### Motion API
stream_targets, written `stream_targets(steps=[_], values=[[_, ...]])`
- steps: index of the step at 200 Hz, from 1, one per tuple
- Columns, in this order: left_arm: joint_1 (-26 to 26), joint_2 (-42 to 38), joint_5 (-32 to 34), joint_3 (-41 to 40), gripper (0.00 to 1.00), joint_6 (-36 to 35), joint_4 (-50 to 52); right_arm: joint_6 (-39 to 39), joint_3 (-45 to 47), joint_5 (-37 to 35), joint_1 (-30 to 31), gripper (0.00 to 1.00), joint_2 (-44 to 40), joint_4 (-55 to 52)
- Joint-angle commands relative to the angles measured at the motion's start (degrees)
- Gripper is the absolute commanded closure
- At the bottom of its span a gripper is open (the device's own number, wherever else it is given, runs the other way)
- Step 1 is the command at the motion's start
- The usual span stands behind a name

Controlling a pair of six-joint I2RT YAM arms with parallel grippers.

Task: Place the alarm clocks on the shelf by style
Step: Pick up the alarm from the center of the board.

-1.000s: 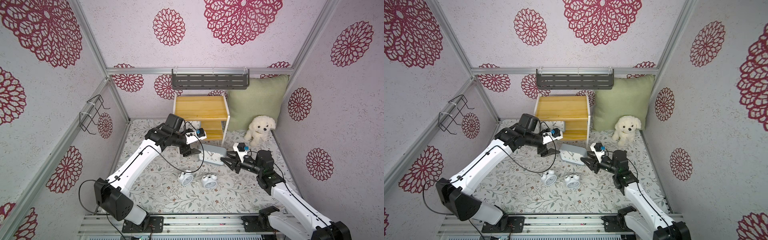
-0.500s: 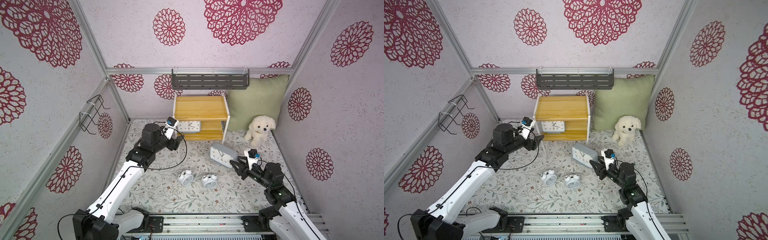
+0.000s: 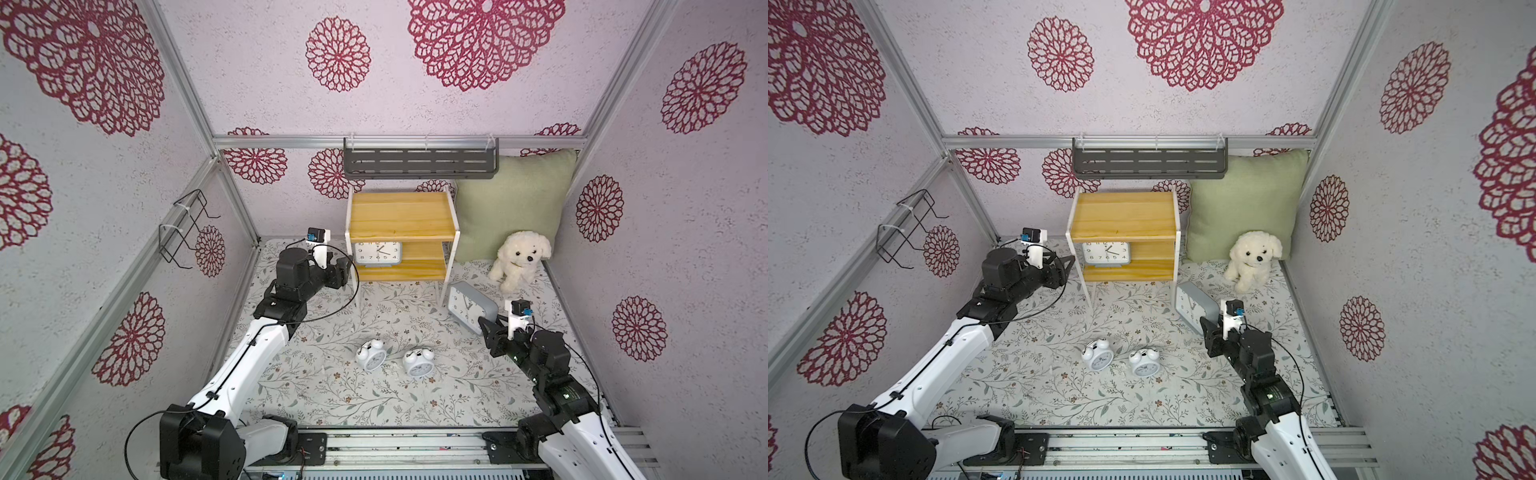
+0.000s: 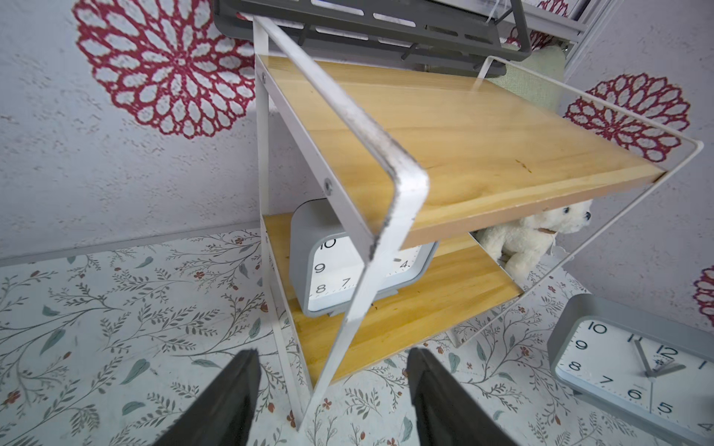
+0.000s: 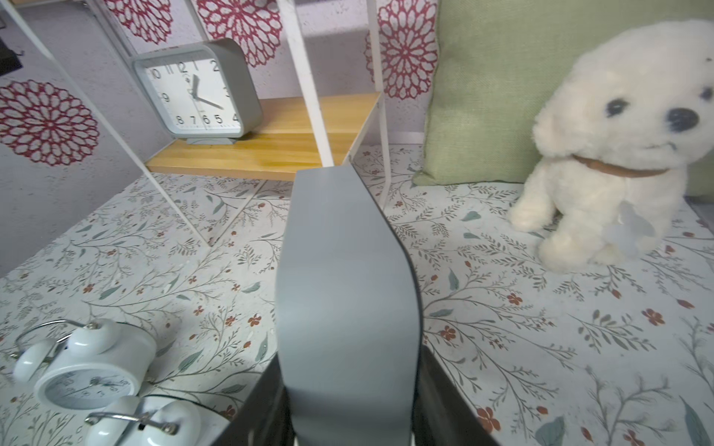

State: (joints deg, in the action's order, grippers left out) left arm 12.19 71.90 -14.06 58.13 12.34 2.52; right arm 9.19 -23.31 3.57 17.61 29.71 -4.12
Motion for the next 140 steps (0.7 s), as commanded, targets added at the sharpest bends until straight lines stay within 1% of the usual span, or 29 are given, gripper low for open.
stream_targets(steps=[1,18,48,77,95,111,140], values=[[-2.4,1.6,-9.5,0.3,0.34,1.4,-4.0,1.0,-3.7,-3.2,-1.3,0.78,1.5,5.0],[-3.0,2.6,-12.7,0.9,0.36,0.4,-3.9,0.9,-4.0,-3.4,-2.6,0.78,2.1,6.2],[-3.1,3.7,-15.2,1.7,0.38,-2.5,-3.3,0.1,-4.3,-1.4,-6.2,0.78,3.7,8.9],[-3.2,5.6,-14.7,3.8,0.39,-4.6,-1.4,-0.6,-5.4,4.3,-11.1,0.78,7.9,14.3],[-3.2,7.0,-14.3,5.3,0.41,-5.4,-0.8,-1.1,-5.5,9.6,-14.4,0.78,10.9,20.0],[-3.2,8.2,-14.5,6.5,0.48,-6.2,-0.6,-2.2,-6.5,14.7,-16.8,0.78,14.2,24.4],[-3.2,10.4,-16.1,9.3,0.58,-7.5,1.5,-4.0,-8.0,20.4,-19.1,0.78,19.6,33.0]])
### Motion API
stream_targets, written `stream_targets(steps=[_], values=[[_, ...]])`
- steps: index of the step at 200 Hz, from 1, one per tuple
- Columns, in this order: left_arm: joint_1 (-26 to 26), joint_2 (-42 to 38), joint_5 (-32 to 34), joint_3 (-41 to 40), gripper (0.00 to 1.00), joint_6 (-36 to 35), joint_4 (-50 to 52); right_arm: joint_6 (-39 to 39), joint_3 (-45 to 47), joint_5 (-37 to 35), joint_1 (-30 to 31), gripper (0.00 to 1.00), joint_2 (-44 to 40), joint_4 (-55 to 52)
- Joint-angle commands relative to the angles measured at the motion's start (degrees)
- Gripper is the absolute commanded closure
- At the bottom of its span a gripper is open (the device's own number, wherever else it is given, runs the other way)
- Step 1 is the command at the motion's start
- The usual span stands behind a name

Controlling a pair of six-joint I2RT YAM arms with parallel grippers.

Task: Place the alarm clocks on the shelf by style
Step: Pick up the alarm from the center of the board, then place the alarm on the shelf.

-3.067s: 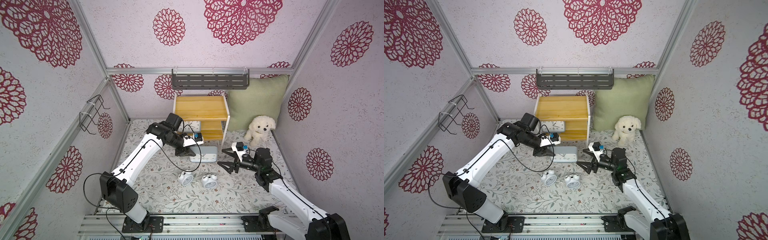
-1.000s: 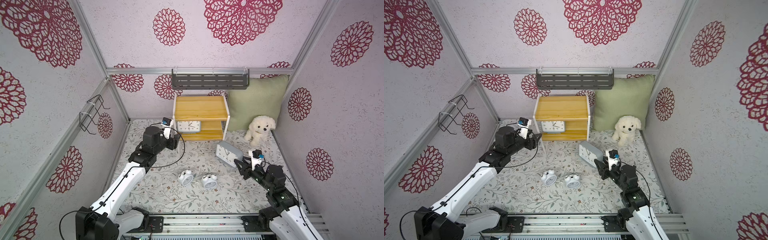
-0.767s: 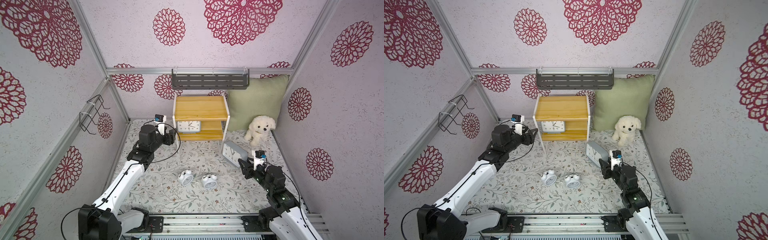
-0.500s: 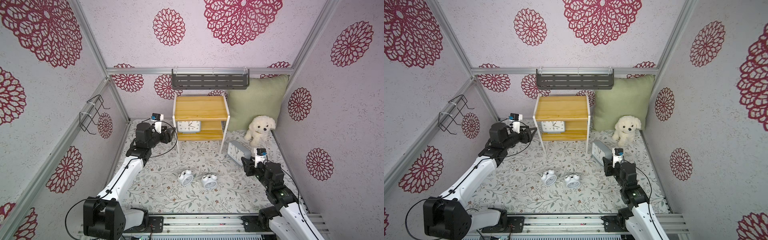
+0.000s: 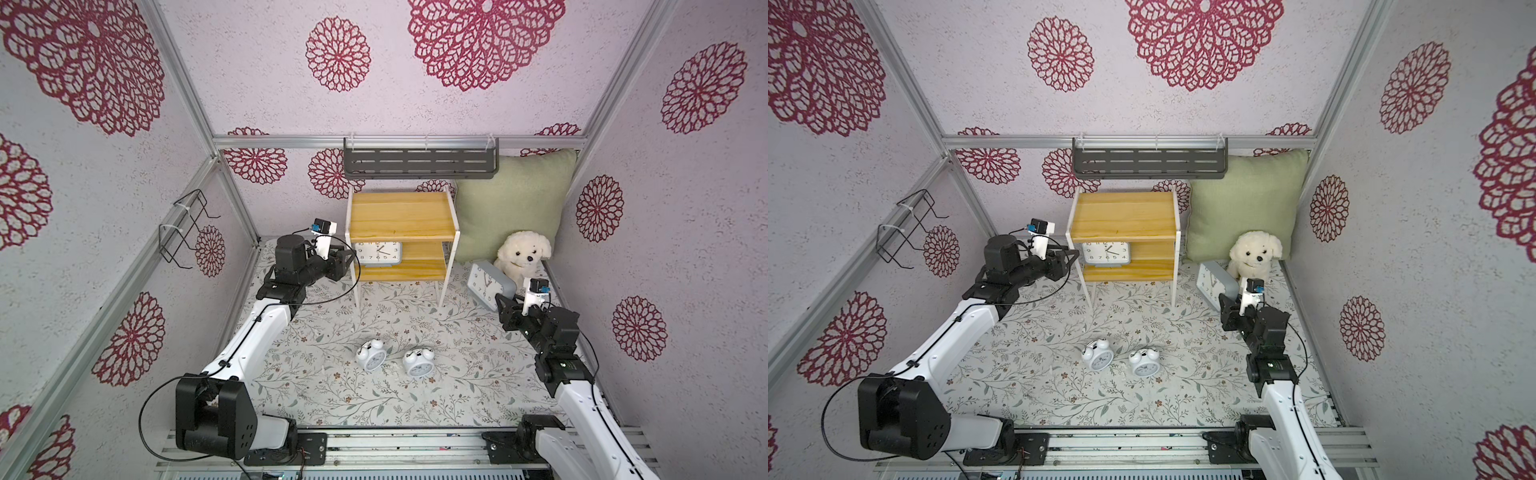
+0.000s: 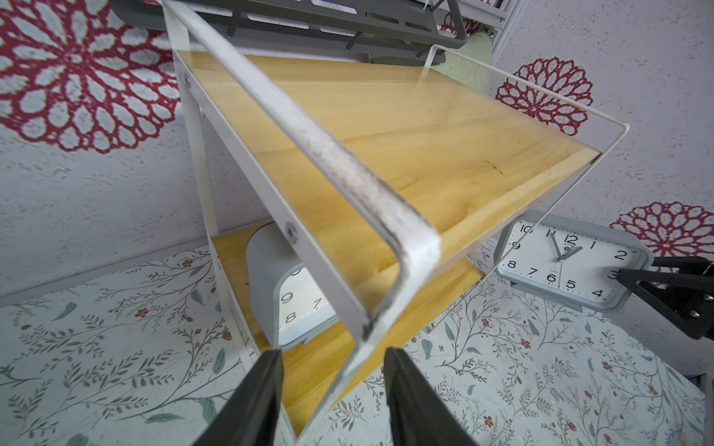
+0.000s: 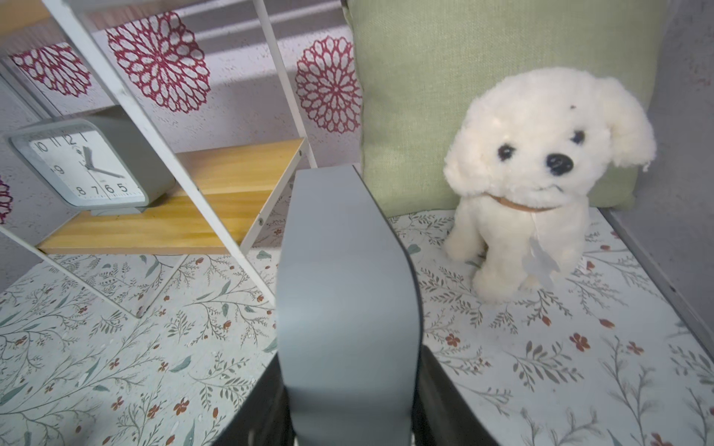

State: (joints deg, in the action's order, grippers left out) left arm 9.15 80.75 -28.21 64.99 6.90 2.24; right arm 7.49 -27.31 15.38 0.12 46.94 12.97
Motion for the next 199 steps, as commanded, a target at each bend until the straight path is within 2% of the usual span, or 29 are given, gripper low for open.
stream_targets(steps=[1,25,66,108,199], values=[[-0.2,1.6,-2.1,2.5,0.58,-2.1,1.8,-2.4,-4.1,8.8,-1.8,0.78,2.5,16.1],[-0.2,3.0,-3.0,4.2,0.70,-2.6,2.4,-2.8,-7.1,13.8,-3.4,0.78,8.1,20.1],[-0.2,4.1,-2.5,6.6,0.85,-3.7,5.2,-5.4,-11.5,22.1,-4.4,0.78,16.2,26.1],[-0.2,3.9,-1.7,7.3,0.87,-5.1,7.4,-6.9,-15.0,31.3,-4.5,0.79,23.9,33.2],[-0.2,2.7,0.3,7.2,0.88,-5.9,9.4,-7.9,-30.6,48.0,-4.2,0.79,41.0,33.4]])
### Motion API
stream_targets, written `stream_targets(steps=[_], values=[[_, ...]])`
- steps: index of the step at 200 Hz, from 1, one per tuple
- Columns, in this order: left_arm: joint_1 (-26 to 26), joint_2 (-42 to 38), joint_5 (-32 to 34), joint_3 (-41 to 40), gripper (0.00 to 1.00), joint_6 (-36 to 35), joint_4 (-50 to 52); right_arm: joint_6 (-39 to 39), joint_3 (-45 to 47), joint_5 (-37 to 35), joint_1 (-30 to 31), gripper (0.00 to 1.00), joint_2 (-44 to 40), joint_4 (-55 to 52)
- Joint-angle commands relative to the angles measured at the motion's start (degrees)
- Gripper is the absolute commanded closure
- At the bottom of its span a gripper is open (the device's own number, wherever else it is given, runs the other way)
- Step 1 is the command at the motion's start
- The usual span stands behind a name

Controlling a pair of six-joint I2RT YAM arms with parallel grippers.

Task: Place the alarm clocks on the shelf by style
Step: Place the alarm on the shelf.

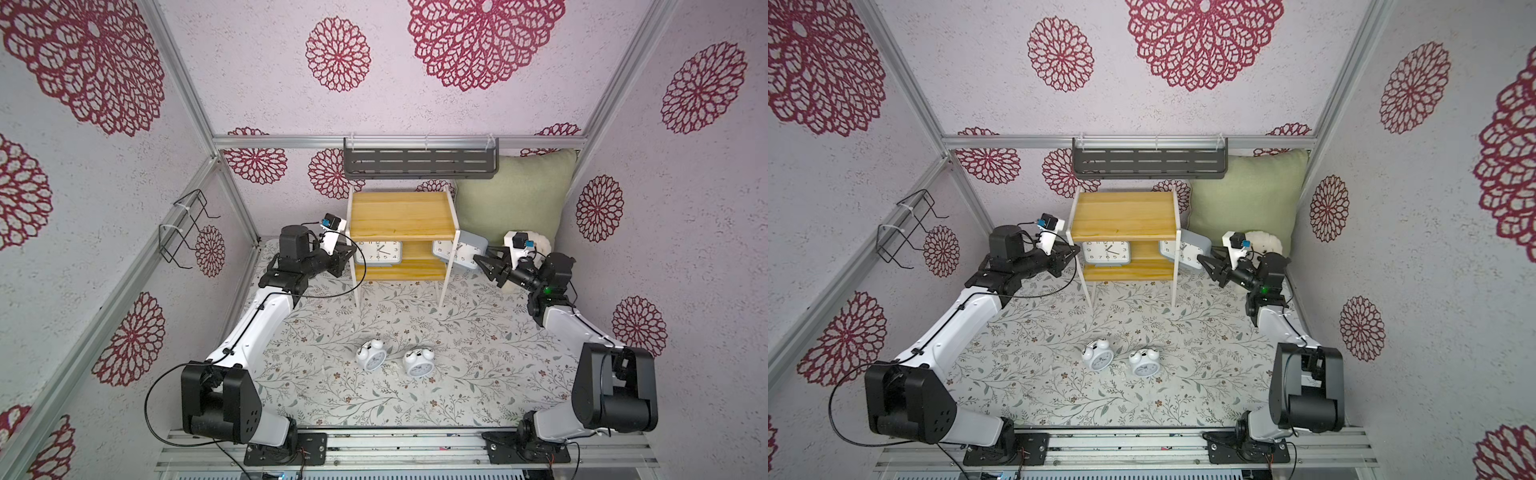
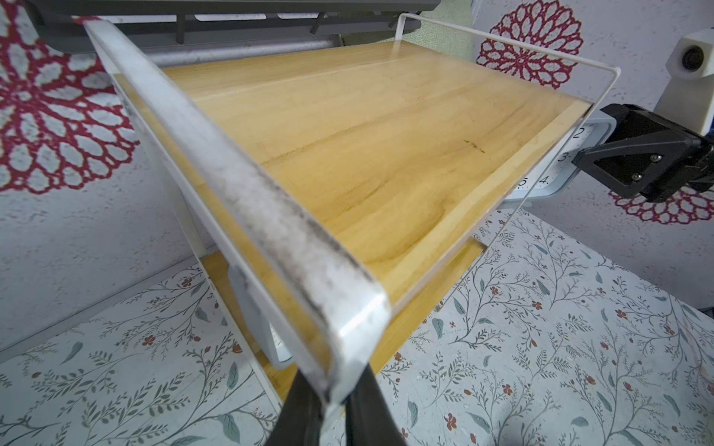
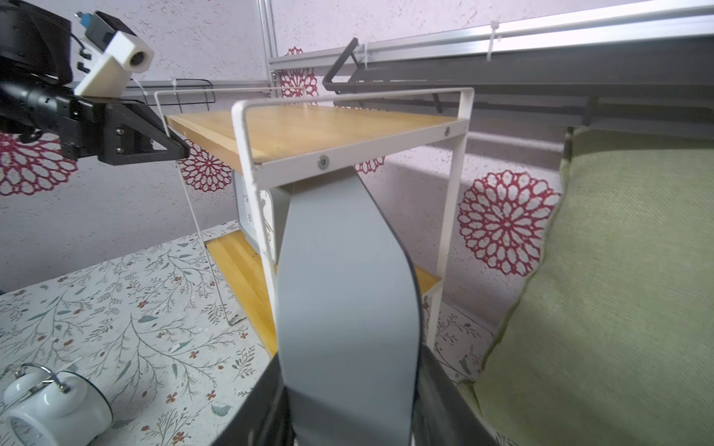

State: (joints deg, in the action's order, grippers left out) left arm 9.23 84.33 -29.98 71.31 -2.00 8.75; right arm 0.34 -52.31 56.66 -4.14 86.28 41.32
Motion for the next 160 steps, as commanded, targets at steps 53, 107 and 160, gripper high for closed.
stream_targets(steps=[53,107,160], values=[[-0.3,-1.0,2.7,1.3,0.88,2.6,3.6,-0.6,-11.8,12.0,1.4,0.79,9.0,4.4],[-0.3,-0.9,2.7,1.7,0.88,2.2,4.3,-0.8,-16.2,15.6,3.0,0.79,14.2,3.4],[-0.3,-0.8,2.6,2.2,0.88,2.0,5.1,-1.0,-20.7,18.9,4.3,0.79,19.2,1.3]])
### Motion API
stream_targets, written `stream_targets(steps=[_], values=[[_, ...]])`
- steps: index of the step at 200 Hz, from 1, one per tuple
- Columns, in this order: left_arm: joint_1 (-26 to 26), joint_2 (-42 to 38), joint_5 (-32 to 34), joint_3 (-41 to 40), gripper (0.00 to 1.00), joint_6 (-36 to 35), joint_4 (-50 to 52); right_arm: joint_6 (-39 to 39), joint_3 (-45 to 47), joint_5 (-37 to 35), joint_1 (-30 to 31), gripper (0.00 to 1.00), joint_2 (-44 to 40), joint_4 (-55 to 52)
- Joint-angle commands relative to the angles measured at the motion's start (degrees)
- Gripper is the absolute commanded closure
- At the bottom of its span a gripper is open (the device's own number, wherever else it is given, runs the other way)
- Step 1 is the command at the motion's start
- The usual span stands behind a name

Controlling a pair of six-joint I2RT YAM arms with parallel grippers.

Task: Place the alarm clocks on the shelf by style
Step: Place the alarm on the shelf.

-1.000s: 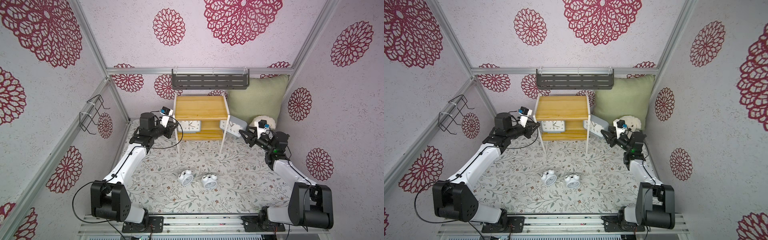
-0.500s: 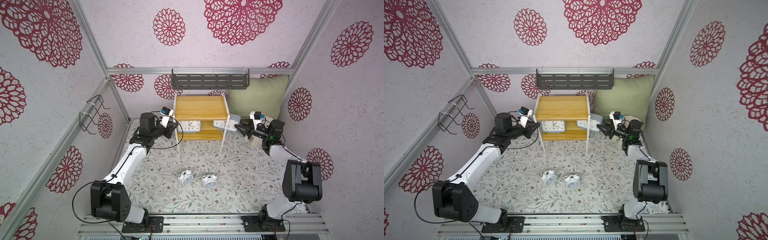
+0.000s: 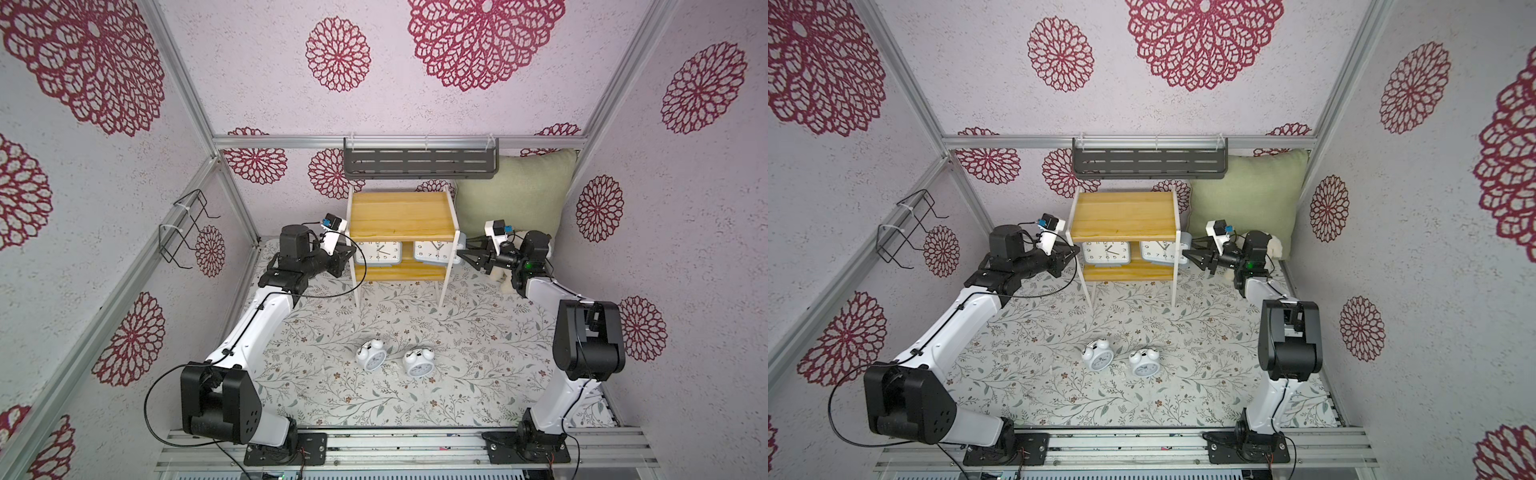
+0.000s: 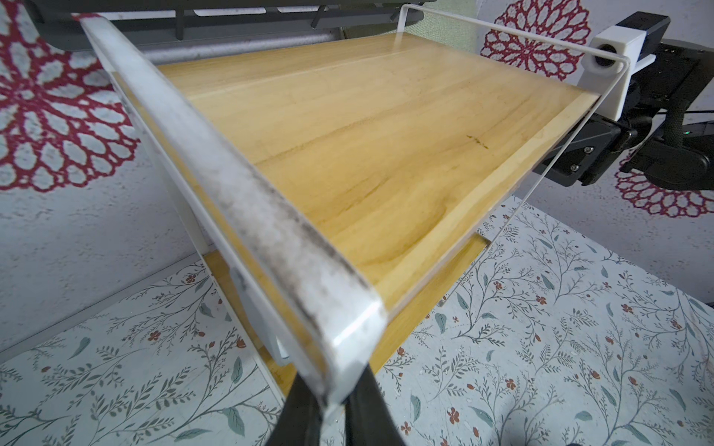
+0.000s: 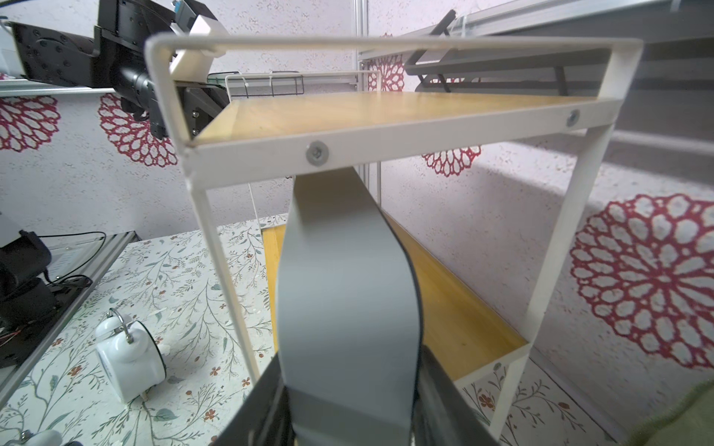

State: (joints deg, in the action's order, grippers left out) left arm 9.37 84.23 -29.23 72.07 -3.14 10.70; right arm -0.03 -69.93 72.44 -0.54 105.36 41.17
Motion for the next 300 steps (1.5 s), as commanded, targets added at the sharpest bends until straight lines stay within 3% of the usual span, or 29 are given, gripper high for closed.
stream_targets(steps=[1,192,251,300], values=[[-0.4,-0.7,1.9,1.5,0.88,3.2,3.2,-0.7,-3.1,3.1,0.7,0.79,0.2,1.5],[-0.4,-0.6,2.3,2.3,0.88,2.1,5.2,-8.0,-10.3,0.3,3.8,0.74,6.2,-9.6],[-0.4,-0.7,2.5,2.3,0.82,2.0,5.4,-9.8,-10.2,-0.8,3.8,0.61,6.1,-11.4],[-0.4,-1.1,2.4,2.5,0.66,1.6,5.5,-9.9,-10.2,-1.5,3.8,0.48,5.9,-11.2]])
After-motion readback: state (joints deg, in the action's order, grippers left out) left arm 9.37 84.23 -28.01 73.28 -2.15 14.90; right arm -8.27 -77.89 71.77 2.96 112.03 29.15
